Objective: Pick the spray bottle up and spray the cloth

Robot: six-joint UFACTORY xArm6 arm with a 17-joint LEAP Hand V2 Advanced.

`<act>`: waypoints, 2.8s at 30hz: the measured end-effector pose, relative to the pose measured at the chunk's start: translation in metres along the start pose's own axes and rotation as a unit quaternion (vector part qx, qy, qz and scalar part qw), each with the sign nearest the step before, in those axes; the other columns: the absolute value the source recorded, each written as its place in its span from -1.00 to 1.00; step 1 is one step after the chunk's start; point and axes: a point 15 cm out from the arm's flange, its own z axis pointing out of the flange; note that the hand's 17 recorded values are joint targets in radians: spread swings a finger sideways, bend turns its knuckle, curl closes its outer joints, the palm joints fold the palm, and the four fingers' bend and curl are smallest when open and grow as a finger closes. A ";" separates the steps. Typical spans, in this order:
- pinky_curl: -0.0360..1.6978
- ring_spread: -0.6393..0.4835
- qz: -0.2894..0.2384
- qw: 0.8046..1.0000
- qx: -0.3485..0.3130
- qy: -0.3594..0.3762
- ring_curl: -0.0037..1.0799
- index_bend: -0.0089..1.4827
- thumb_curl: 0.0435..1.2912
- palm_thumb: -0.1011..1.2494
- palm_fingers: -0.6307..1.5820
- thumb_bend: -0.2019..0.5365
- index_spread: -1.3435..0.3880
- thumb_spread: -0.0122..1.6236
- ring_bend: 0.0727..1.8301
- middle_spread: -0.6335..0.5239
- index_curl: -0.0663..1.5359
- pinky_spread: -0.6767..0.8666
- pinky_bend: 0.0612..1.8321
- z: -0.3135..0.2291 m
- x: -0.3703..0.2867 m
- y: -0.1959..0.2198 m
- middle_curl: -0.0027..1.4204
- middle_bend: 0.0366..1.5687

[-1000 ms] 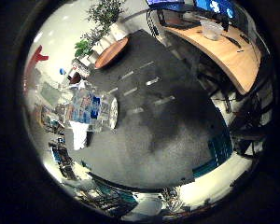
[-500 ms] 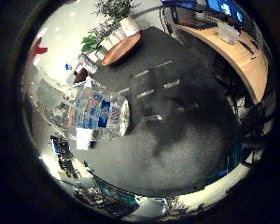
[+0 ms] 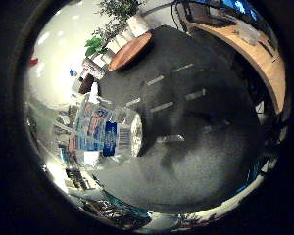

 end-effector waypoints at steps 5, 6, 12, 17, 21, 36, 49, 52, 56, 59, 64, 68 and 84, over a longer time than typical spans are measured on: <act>-0.62 0.31 -0.010 0.999 0.038 -0.025 -0.50 -0.77 -0.58 0.09 -0.18 -0.49 0.32 0.50 -0.60 0.23 -0.59 0.28 -0.60 0.002 -0.005 -0.012 -0.48 -0.57; -0.62 0.28 -0.012 0.998 0.048 -0.031 -0.50 -0.77 -0.57 0.11 -0.15 -0.48 0.32 0.50 -0.58 0.21 -0.58 0.25 -0.59 0.001 -0.007 -0.016 -0.47 -0.56; -0.64 0.17 -0.005 0.997 0.046 -0.069 -0.47 -0.77 -0.56 0.16 -0.04 -0.49 0.31 0.50 -0.45 0.12 -0.57 0.11 -0.56 0.007 -0.013 -0.010 -0.45 -0.50; -0.66 0.10 -0.001 0.995 0.052 -0.085 -0.45 -0.75 -0.55 0.21 0.01 -0.49 0.30 0.50 -0.35 0.06 -0.54 0.03 -0.51 0.010 -0.015 -0.011 -0.41 -0.43; -0.68 0.08 -0.001 0.995 0.050 -0.088 -0.44 -0.75 -0.55 0.22 0.03 -0.49 0.30 0.51 -0.30 0.04 -0.52 -0.02 -0.48 0.013 -0.017 -0.010 -0.39 -0.39; -0.65 -0.21 0.035 0.992 0.053 -0.110 -0.20 -0.65 -0.51 0.30 0.53 -0.49 0.17 0.55 0.06 -0.26 -0.32 -0.62 -0.03 0.026 -0.014 0.015 -0.15 -0.07; -0.37 -0.28 0.031 0.990 0.056 -0.129 0.08 -0.28 -0.49 0.33 0.52 -0.49 0.09 0.57 0.28 -0.33 0.11 -0.58 0.22 0.017 -0.024 0.014 0.13 0.23; -0.30 -0.29 0.030 0.989 0.056 -0.135 0.14 -0.21 -0.49 0.34 0.49 -0.48 0.08 0.57 0.34 -0.35 0.19 -0.55 0.24 0.015 -0.028 0.013 0.20 0.27; -0.18 -0.31 0.021 0.987 0.056 -0.147 0.21 -0.11 -0.48 0.34 0.45 -0.49 0.07 0.57 0.40 -0.36 0.28 -0.52 0.27 0.008 -0.044 0.010 0.27 0.33; -0.11 -0.30 0.009 0.987 0.058 -0.147 0.25 -0.05 -0.48 0.34 0.43 -0.49 0.07 0.57 0.43 -0.37 0.32 -0.51 0.28 0.004 -0.054 0.006 0.31 0.36; 0.02 -0.31 0.009 0.986 0.037 -0.162 0.28 0.01 -0.48 0.34 0.40 -0.49 0.08 0.57 0.47 -0.36 0.34 -0.50 0.26 0.009 -0.075 0.008 0.36 0.39; 0.10 -0.31 -0.002 0.983 0.011 -0.182 0.29 0.05 -0.48 0.34 0.40 -0.49 0.09 0.57 0.47 -0.36 0.35 -0.50 0.23 0.015 -0.104 0.009 0.37 0.40; 0.29 -0.30 -0.021 0.982 -0.096 -0.160 0.29 0.06 -0.47 0.33 0.46 -0.49 0.11 0.57 0.44 -0.34 0.31 -0.55 0.09 0.014 -0.150 0.030 0.37 0.36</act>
